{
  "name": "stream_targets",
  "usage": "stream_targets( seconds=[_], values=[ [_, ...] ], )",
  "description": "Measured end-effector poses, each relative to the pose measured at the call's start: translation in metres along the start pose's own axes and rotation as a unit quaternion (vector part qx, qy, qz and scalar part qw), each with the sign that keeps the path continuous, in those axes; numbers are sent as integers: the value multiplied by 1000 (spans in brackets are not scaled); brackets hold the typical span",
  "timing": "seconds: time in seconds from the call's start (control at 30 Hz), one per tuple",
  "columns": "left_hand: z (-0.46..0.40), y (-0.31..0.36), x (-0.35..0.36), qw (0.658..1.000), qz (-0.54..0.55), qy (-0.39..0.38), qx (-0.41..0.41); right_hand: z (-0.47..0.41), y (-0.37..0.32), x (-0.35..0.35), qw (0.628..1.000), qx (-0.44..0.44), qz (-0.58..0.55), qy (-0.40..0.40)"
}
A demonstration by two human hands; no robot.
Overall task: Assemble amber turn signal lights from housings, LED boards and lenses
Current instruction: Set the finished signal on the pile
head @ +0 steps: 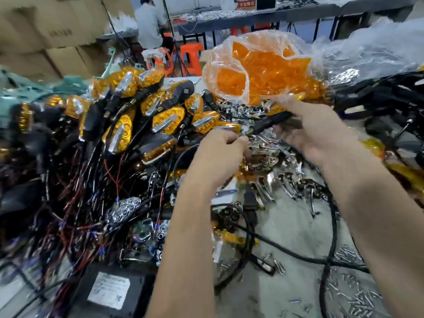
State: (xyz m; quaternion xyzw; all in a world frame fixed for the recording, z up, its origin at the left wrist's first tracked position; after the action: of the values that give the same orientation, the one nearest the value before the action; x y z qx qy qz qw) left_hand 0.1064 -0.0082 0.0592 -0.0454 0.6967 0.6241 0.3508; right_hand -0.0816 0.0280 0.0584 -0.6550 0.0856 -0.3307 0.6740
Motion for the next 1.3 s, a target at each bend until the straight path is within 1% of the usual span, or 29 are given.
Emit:
stream_targets(
  seconds=[0.07,0.1,0.13,0.2,0.23,0.27,0.3,0.33,0.37,0.4,0.47,0.6,0.63,0.67,0.73,0.8,0.87,0.97,1.03,1.07,1.1,1.13,1.2,1.23,1.27,1.3],
  values=[
    [7,-11,-35,992,-82,98,0,-3,2,39,996,-8,78,-41],
    [11,-16,-52,984,-95,148,4,-4,1,61,993,-26,96,-63],
    [15,-21,-68,974,-100,201,9,-4,-1,83,989,-56,106,-84],
    [20,-32,-99,940,-139,312,6,-8,-1,131,970,-150,155,-114],
    [20,-39,-112,919,-165,358,-6,-10,0,155,945,-213,223,-112],
    [18,-46,-122,900,-183,395,-19,-12,3,176,904,-280,309,-97],
    [16,-52,-127,884,-188,427,-28,-15,7,193,856,-334,386,-84],
    [16,-59,-131,873,-183,451,-32,-15,13,210,819,-366,435,-80],
    [15,-64,-131,866,-174,468,-27,-17,18,220,802,-377,455,-82],
    [15,-68,-131,860,-170,481,-19,-19,24,228,801,-378,456,-88],
    [11,-70,-127,852,-181,491,-16,-24,30,233,812,-383,433,-89],
    [2,-59,-123,840,-198,499,-73,-26,24,226,835,-347,406,-130],
    [2,-54,-120,834,-197,510,-74,-24,22,224,839,-341,398,-145],
    [3,-47,-112,829,-190,523,-56,-20,21,218,845,-336,388,-153],
    [7,-32,-93,823,-164,543,22,-14,22,204,866,-314,359,-153],
    [8,-18,-71,831,-129,532,95,-7,22,184,889,-284,328,-144],
    [5,-8,-47,844,-93,510,134,-4,21,157,904,-274,300,-133],
    [-1,1,-13,870,-43,465,155,-9,16,107,906,-275,315,-68],
    [-11,4,11,901,-7,411,136,-19,15,74,895,-255,367,-12],
    [-17,7,23,919,11,375,118,-25,14,60,875,-248,415,17],
    [-24,8,34,937,28,336,96,-31,14,48,841,-244,482,36],
    [-30,10,45,952,38,295,76,-37,16,40,793,-235,561,34],
    [-41,12,62,972,27,228,46,-46,24,30,690,-197,696,-26],
    [-46,12,69,977,11,208,37,-51,28,26,652,-184,733,-58],
    [-50,10,73,980,1,197,30,-54,29,23,645,-181,739,-72],
    [-52,7,75,981,-2,192,26,-58,27,20,663,-190,721,-65]
  ],
)
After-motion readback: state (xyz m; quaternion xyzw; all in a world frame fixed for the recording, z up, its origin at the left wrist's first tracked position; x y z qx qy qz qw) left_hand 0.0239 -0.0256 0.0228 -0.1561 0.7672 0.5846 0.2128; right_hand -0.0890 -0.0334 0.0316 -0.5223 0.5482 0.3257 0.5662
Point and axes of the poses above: each hand's wrist, its own z-axis away from the middle knuckle, its own x-axis out of the palm, y = z × x, the point moved 2 cm from there along -z, towards the middle knuckle
